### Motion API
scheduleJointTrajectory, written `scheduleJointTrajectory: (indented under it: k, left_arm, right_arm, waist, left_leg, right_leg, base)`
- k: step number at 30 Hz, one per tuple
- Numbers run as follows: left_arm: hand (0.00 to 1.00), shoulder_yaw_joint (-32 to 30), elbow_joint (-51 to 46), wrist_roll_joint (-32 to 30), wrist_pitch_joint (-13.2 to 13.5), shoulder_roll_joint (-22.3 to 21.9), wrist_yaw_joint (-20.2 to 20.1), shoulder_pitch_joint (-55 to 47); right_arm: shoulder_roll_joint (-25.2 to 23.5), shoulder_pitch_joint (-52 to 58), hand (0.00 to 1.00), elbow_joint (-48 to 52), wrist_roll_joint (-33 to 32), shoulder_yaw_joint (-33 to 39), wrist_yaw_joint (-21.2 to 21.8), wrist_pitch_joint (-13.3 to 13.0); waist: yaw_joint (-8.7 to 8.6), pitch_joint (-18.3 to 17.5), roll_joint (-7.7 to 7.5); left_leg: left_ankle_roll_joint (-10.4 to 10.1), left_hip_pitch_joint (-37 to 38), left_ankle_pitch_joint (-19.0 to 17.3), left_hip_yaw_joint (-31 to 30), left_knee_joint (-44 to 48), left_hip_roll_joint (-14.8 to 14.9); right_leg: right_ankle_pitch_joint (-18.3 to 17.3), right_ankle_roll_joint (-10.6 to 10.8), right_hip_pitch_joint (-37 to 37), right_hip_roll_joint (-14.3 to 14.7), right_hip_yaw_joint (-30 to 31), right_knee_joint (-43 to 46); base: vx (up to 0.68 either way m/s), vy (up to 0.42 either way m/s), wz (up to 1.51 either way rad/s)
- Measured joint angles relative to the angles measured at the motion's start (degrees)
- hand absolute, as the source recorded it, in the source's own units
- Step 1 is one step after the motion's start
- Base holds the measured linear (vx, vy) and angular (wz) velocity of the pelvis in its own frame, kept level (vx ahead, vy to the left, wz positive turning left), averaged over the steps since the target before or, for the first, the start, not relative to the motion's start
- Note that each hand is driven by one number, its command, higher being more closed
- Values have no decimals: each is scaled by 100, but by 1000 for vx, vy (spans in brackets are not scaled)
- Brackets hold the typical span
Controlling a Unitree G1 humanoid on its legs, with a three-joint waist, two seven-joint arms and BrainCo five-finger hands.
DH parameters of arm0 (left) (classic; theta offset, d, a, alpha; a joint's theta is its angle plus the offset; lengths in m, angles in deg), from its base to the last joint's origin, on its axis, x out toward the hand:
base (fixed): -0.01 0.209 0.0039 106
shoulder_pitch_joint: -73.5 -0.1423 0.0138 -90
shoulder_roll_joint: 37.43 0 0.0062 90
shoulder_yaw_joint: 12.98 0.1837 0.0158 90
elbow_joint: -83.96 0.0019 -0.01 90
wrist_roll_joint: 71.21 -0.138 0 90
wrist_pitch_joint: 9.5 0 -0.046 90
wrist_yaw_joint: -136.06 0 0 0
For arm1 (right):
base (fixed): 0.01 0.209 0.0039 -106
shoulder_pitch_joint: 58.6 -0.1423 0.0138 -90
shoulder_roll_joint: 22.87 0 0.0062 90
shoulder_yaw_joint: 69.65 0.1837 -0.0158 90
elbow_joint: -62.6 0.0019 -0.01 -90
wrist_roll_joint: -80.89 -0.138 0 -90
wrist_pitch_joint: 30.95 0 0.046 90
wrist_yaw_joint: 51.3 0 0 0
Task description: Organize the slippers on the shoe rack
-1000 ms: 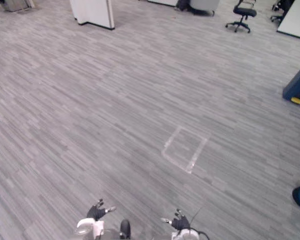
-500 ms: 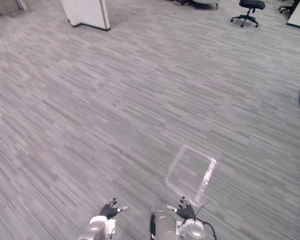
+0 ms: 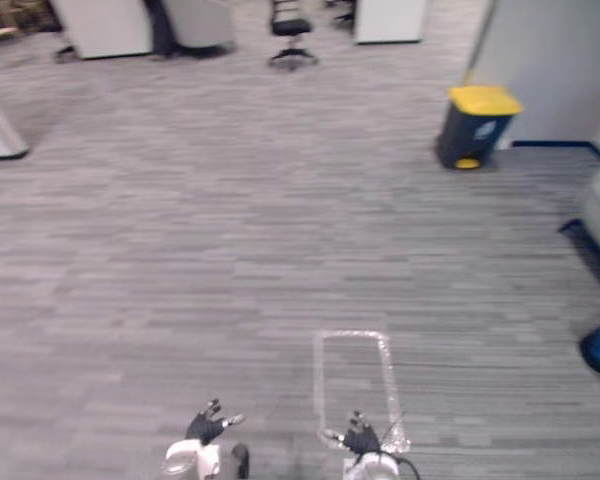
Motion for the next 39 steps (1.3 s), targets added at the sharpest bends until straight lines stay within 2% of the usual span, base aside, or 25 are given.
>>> scheduleJointTrajectory:
  k: [1,2,3,6,8,9,11,12,13,14,16,17,18,19,22,23,24,25,27,30,32,33,35,37,39]
  left_arm:
    - [0,24,154,-4,9,-5,3,-37]
    - [0,54,227,-7,10,9,11,-19]
    - [0,145,393,-6,2,58,53,9]
    - [0,468,597,-6,-5,182,63,173]
    - [0,506,711,-5,-34,190,66,394]
    - [0,507,725,-6,-83,191,62,478]
    - [0,507,725,-6,-95,222,55,527]
    - [0,531,764,-5,-97,193,54,541]
    - [0,576,749,-17,-89,160,12,608]
    - [0,489,703,-34,-93,94,-52,649]
    - [0,320,646,-62,-94,0,-67,608]
    - [0,65,469,-77,-95,-163,-73,544]
    - [0,43,446,-77,-95,-179,-74,538]
    - [0,-47,226,-81,-88,-259,-129,463]
    - [0,-257,93,-52,-95,-311,-132,184]
    - [0,-329,-28,-10,-95,-298,-123,125]
    - [0,-332,-29,-11,-94,-297,-123,125]
    - [0,-337,-35,-4,-87,-298,-127,114]
    - [0,-336,-41,-2,-81,-307,-124,120]
    - [0,-152,-39,-4,-54,-287,-106,132]
    - [0,51,-11,-6,-21,-285,-61,96]
    - [0,45,29,-18,-49,-222,-62,84]
    - [0,55,38,-17,-39,-110,-26,97]
    - [0,129,182,-18,-55,-56,-17,120]
    - [0,235,277,-19,-75,-47,-18,129]
  right_arm:
    - [48,3,0,3,15,-5,30,-24]
    - [49,-18,0,-22,14,-1,33,-28]
    - [57,-13,0,-16,16,-6,59,-63]
    - [62,-140,0,-35,15,47,57,-104]
    - [125,-321,0,-53,17,85,57,-99]
    - [203,-442,0,-22,17,90,53,-105]
    - [267,-445,0,-39,21,113,35,-114]
    - [322,-440,0,-78,22,214,17,-109]
    - [362,-450,0,-112,27,374,-23,-111]
    - [343,-440,0,-268,28,545,-34,-95]
    - [340,-377,0,-206,14,550,-43,-106]
    - [316,-266,0,-81,15,513,-38,-98]
    - [316,-240,0,-48,15,502,-40,-96]
    - [324,-165,0,99,17,400,-26,-103]
    - [310,-171,0,197,10,149,-27,-106]
    - [269,-193,0,187,7,104,-32,-91]
    - [269,-196,0,187,7,103,-33,-90]
    - [258,-169,0,186,0,98,-40,-82]
    - [254,-117,0,187,0,99,-49,-74]
    - [262,-98,0,71,11,98,-51,-36]
    - [311,-48,0,-42,36,98,-48,-3]
    - [287,-15,0,-35,54,100,-54,26]
    - [199,2,0,-22,57,89,-41,4]
    - [124,-39,0,-24,56,98,-35,-18]
    - [124,-38,0,-35,56,102,-25,-52]
  waist:
    - [24,-58,237]
    - [23,-79,272]
    - [29,-151,416]
    - [-173,-160,437]
    - [-168,-17,603]
    - [-178,123,764]
    - [-262,146,607]
    - [-313,241,705]
    - [-340,328,746]
    - [-358,466,657]
    - [-365,476,648]
    - [-385,492,588]
    - [-390,489,571]
    - [-375,486,549]
    - [-189,487,542]
    - [-62,477,499]
    - [-61,477,497]
    - [-39,472,453]
    - [-10,450,412]
    - [82,359,301]
    - [135,285,405]
    - [118,203,322]
    - [187,211,161]
    - [164,235,116]
    - [152,241,155]
  left_leg:
    - [133,308,-78,285,46,247]
    - [137,424,-81,426,73,333]
    - [139,851,-82,702,-263,442]
    - [220,1400,-132,954,-1019,346]
    - [246,1547,-151,1018,-1403,518]
    - [244,1629,-152,1120,-1448,699]
    - [214,1811,-170,1309,-1457,651]
    - [113,2008,-242,1247,-1514,687]
    - [170,2089,-142,1134,-1543,701]
    - [84,2405,324,986,-1580,583]
    - [-159,2458,497,968,-1258,649]
    - [-250,2174,551,794,-39,827]
    - [-270,2104,564,754,127,839]
    - [-377,1431,585,489,1696,968]
    - [-245,692,143,493,3117,935]
    - [-5,335,-275,737,3032,950]
    - [1,327,-284,746,3012,949]
    - [110,217,-472,779,2433,887]
    - [92,16,-565,493,1434,667]
    - [100,-301,-357,-980,-192,-70]
    - [221,-239,239,-852,-580,-31]
    - [162,-49,468,-559,-685,-86]
    - [310,260,376,-266,-887,-129]
    - [432,796,299,6,-1215,-194]
    - [481,1132,268,159,-1403,-139]
  right_leg:
    - [266,138,-159,171,-138,261]
    - [239,146,-256,212,-289,313]
    - [52,145,-574,206,-1057,374]
    - [-227,96,-1191,274,-2011,242]
    - [-262,-210,-1991,650,-2686,314]
    - [-92,-378,-2304,841,-3202,-35]
    - [935,-273,-2298,766,-3646,-1510]
    - [1466,-615,-2071,817,-3829,-1582]
    - [1356,-772,-1998,849,-3836,-1414]
    - [1035,-906,-1900,780,-3790,-977]
    - [905,-895,-1643,781,-3789,-981]
    - [659,-743,-1193,800,-3637,-1181]
    - [634,-749,-1161,803,-3618,-1218]
    - [578,-802,-914,886,-3479,-1393]
    - [635,-874,-488,1113,-2813,-1770]
    - [659,-836,-220,1150,-2419,-1951]
    - [659,-835,-211,1149,-2403,-1955]
    - [646,-802,-37,1107,-2197,-2033]
    - [568,-680,172,1051,-1867,-2102]
    - [382,-404,269,830,-1316,-2117]
    - [71,-238,288,819,-1126,-1862]
    - [-220,-3,226,736,-1125,-1333]
    - [-185,304,-210,689,-1266,-309]
    - [-327,337,-620,414,-1819,633]
    - [-386,284,-643,220,-2323,527]
  base:
    - [489,331,-149]
    - [398,257,-192]
    - [206,132,-137]
    - [308,99,-105]
    - [282,-50,-100]
    - [337,-104,-88]
    - [313,-101,-50]
    - [286,-105,-3]
    - [459,-256,-13]
    - [378,-255,-7]
    - [283,-226,-1]
    - [189,-145,9]
    - [217,-185,0]
    - [115,-103,-17]
    - [178,-56,-116]
    - [186,9,-119]
    - [192,26,-130]
    - [171,35,-78]
    - [278,92,-102]
    - [378,178,-103]
    - [422,262,-102]
    - [552,340,-93]
    - [447,283,-81]
    - [274,201,-65]
    - [182,135,-39]
